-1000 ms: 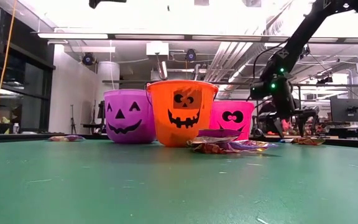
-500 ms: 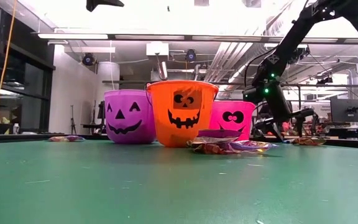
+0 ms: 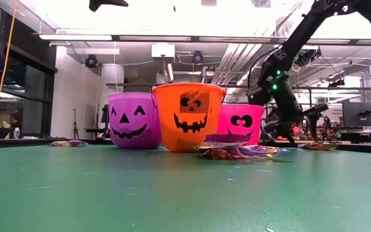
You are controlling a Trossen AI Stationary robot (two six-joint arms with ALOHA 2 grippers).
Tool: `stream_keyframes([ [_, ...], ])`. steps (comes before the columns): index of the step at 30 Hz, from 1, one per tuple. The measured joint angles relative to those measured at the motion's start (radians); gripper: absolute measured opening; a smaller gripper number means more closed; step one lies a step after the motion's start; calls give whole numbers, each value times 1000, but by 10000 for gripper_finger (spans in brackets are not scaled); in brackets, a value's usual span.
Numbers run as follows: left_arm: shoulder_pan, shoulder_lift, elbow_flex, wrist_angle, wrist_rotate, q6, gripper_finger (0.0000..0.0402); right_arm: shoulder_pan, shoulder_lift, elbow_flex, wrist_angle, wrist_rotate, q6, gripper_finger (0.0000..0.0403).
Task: Sort candy by brand, put in halloween buckets
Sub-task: Put the white chocolate into the orange bucket
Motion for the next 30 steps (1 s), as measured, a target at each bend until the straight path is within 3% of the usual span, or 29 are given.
stream_keyframes([
  [4,0,-1,0,0,0,7,220,-55,-35,4,60,8,-8,268],
  [14,0,-1,0,-2,1,-4,220,-195,-32,-16,192,-130,-72,268],
  [26,0,-1,0,-2,0,-12,220,-197,-24,-2,177,-191,-83,267],
  [30,0,-1,0,-2,1,-24,220,-175,-1,6,156,-171,-114,244],
])
